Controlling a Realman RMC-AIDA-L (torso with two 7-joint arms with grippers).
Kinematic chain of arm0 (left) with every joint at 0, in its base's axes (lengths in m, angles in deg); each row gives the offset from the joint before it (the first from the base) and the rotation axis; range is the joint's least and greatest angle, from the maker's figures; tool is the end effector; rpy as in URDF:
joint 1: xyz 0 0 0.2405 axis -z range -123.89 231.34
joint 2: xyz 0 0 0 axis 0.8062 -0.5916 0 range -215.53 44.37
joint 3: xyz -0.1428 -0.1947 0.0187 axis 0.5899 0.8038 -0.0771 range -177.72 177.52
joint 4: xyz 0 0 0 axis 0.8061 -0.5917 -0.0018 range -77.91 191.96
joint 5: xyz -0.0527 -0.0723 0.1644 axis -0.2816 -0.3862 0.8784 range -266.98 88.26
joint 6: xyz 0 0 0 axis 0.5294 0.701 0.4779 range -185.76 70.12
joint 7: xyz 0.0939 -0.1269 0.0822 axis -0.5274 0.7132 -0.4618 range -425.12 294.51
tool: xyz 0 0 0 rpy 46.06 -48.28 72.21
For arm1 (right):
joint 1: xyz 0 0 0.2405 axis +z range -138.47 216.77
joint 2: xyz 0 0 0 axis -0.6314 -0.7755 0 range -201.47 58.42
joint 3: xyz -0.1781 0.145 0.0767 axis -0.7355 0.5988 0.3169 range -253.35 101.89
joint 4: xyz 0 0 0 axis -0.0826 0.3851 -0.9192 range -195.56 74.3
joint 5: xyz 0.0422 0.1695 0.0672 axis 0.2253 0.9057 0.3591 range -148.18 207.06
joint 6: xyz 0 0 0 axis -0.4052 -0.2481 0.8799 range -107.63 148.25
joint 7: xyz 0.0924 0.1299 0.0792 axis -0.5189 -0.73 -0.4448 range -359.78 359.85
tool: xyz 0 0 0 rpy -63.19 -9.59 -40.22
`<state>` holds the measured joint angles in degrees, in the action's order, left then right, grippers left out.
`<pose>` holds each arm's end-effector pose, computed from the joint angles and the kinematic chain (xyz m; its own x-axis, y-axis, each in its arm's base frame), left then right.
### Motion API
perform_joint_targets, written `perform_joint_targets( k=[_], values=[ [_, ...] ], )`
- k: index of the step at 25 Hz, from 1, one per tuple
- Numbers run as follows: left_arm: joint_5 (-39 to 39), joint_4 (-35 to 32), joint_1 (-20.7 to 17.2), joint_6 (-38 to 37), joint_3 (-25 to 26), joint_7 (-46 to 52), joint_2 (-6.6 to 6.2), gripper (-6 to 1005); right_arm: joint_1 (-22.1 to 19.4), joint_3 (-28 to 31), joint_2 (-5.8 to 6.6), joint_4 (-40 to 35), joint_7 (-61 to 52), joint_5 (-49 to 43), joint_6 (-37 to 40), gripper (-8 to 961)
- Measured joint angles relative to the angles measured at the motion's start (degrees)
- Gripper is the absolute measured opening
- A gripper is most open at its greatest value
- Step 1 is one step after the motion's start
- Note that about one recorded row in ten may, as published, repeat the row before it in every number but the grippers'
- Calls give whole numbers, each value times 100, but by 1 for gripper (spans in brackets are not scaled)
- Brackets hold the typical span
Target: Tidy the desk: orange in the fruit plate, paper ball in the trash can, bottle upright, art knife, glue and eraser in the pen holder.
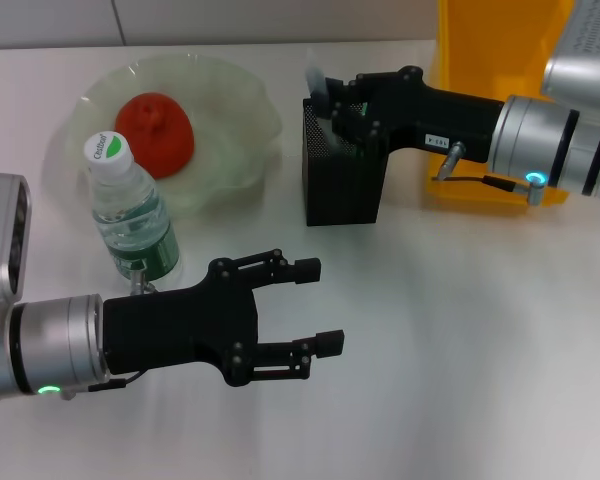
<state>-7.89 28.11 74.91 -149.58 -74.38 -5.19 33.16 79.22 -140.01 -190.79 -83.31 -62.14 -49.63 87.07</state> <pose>-0.1994 0.2429 -0.0684 0.7334 0.1981 0.6503 0.2557 -0.9667 0.0062 0.1599 0.3761 -0.0659 0.7838 -0.1346 -0.6062 -0.3834 -0.8729 -0.3019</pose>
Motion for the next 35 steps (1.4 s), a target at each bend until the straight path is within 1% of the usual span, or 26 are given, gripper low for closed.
perform_joint_targets(
  k=[7, 12, 14, 15, 17, 18, 19, 20, 21, 23, 24, 25, 26, 28, 31, 33, 35],
  values=[
    [0, 0, 0, 0, 2, 0, 0, 801, -59, -45, 0, -63, 4, 1, -42, 174],
    [-6, 5, 0, 0, 2, 0, 1, 801, -173, 1, 0, -163, 3, 29, 13, 254],
    [-15, 12, -1, -4, 2, 1, 5, 801, -504, -35, 1, -665, -127, 26, 223, 274],
    [-18, 14, 5, -14, 5, 5, 7, 801, -504, -35, 1, -665, -127, 26, 223, 284],
    [-23, 11, 27, -53, 27, 25, 0, 801, -783, -45, 2, -1055, -340, 9, 501, 305],
    [-25, -9, 40, -93, 49, 32, -4, 801, -1144, -42, 15, -1496, -768, 3, 848, 315],
    [-25, -9, 40, -93, 49, 32, -4, 801, -1282, -30, 24, -1661, -972, -25, 972, 325],
    [-27, -13, 50, -103, 53, 30, -2, 801, -1282, -30, 24, -1661, -972, -25, 972, 355],
    [-32, -12, 60, -110, 57, 26, -2, 801, -1565, 51, 38, -1983, -1328, -196, 1175, 385],
    [-51, -4, 91, -113, 63, 32, 1, 801, -1796, 225, 28, -2266, -1571, -576, 1409, 446],
    [-61, -12, 93, -117, 63, 44, 3, 801, -1796, 225, 28, -2266, -1571, -576, 1409, 476],
    [-76, -17, 100, -126, 62, 54, 4, 801, -1961, 444, 1, -2439, -1638, -957, 1680, 506],
    [-76, -17, 100, -126, 62, 54, 4, 801, -1961, 444, 1, -2439, -1638, -957, 1680, 526],
    [-113, -16, 122, -185, 60, 61, -8, 801, -2072, 605, -14, -2463, -1636, -1235, 2034, 565],
    [-116, -21, 104, -229, 68, 61, -31, 801, -2171, 673, -21, -2341, -1509, -1346, 2404, 624],
    [-116, -42, 40, -315, 156, 62, -83, 801, -2213, 656, -17, -2101, -1087, -1349, 2648, 664],
    [-112, -38, 20, -356, 206, 57, -99, 801, -2215, 643, -17, -2037, -967, -1349, 2677, 703]
  ],
)
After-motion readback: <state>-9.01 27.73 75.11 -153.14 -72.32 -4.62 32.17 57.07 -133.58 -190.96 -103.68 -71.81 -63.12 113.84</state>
